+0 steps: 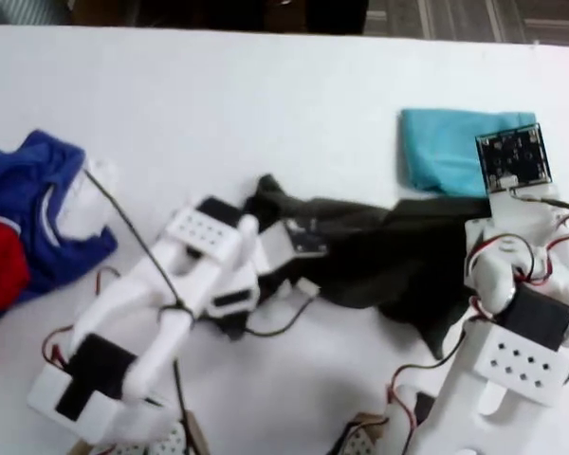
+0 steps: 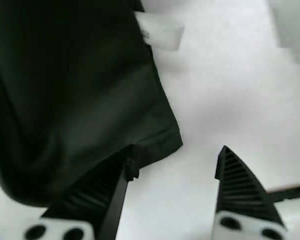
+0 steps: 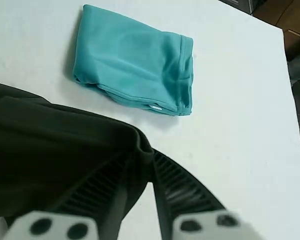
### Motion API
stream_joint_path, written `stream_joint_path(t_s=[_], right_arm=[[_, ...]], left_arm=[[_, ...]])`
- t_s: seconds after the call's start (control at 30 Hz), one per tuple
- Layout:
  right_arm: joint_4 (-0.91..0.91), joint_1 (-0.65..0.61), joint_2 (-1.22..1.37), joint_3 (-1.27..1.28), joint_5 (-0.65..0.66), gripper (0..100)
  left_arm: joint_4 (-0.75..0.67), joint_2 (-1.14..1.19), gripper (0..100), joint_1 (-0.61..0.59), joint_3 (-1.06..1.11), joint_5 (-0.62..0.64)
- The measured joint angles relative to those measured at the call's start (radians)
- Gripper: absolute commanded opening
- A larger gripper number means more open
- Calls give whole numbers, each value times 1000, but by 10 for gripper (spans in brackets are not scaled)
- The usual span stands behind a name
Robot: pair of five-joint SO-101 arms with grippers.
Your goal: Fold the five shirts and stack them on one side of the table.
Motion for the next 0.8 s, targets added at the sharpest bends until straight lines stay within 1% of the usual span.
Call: stream_joint_path(t_s=[0.1, 0.2, 0.33, 0.57, 0.63, 0.73, 0.8], right_arm=[[0, 0, 0, 0, 0, 19], [0, 0, 0, 0, 0, 19], [0, 0, 0, 0, 0, 19], [0, 0, 0, 0, 0, 19], [0, 0, 0, 0, 0, 19], [0, 0, 0, 0, 2, 19], [0, 0, 0, 0, 2, 19]], left_arm=[[-78, 0, 264, 0, 51, 32], [-169, 0, 264, 0, 109, 37], [-252, 0, 264, -18, 172, 37], [-273, 28, 250, -37, 180, 37], [-270, 63, 185, -37, 158, 37], [-229, 120, 10, -37, 107, 38], [-199, 150, 39, -37, 75, 38]])
